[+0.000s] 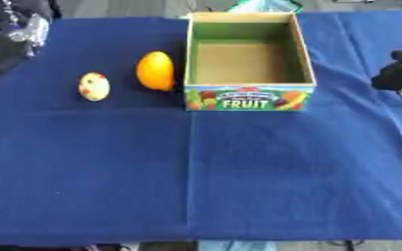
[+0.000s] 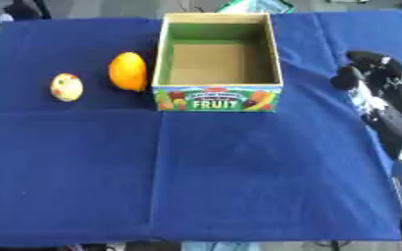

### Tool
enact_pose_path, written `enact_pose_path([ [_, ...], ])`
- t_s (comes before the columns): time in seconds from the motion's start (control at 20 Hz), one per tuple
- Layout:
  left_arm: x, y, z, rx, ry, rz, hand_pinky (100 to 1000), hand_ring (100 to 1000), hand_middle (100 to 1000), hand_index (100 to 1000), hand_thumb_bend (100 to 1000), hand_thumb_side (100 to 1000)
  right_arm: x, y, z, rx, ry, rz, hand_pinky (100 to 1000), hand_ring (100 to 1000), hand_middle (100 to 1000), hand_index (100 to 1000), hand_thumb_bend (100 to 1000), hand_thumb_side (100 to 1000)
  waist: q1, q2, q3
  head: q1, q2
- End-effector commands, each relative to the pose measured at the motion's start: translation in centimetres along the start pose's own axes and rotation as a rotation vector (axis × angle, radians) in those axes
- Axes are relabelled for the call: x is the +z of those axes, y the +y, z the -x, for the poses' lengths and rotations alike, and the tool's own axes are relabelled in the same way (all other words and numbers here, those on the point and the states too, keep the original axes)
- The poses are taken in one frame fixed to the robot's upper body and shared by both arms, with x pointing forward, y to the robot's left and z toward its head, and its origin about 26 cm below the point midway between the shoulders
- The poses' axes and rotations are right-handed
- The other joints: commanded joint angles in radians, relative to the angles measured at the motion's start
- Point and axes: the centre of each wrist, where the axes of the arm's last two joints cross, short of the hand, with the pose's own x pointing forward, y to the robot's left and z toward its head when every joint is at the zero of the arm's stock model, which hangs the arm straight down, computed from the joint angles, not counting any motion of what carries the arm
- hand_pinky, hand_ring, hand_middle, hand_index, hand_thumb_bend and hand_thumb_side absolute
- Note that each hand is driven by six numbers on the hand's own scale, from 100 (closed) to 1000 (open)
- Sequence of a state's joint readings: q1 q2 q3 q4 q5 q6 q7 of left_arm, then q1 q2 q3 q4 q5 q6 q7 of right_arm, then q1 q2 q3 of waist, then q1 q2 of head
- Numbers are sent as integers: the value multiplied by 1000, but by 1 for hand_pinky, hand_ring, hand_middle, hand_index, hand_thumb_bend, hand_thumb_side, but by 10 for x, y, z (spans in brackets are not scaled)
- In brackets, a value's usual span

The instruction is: Pick up objects on the table and place them in the box.

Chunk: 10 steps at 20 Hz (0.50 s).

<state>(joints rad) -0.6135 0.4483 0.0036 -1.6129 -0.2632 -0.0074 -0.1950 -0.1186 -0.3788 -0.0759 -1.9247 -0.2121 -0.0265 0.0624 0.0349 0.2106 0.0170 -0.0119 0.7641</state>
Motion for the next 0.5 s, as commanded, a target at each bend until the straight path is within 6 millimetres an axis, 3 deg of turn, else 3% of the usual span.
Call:
enact_pose_path([
  [0.05, -13, 9, 9, -136, 10, 92, 634, 714, 745, 804, 242, 260, -4, -3, -8, 31, -24, -24, 711, 644, 592, 767, 313, 406, 0, -18, -6, 6, 3],
  [0.5, -44, -10, 46, -300, 136, 262, 655, 723, 756, 833, 269, 185, -3, -1, -6, 23, -17, -38, 711, 644, 592, 767, 313, 405, 2, -24, -32, 12, 4],
])
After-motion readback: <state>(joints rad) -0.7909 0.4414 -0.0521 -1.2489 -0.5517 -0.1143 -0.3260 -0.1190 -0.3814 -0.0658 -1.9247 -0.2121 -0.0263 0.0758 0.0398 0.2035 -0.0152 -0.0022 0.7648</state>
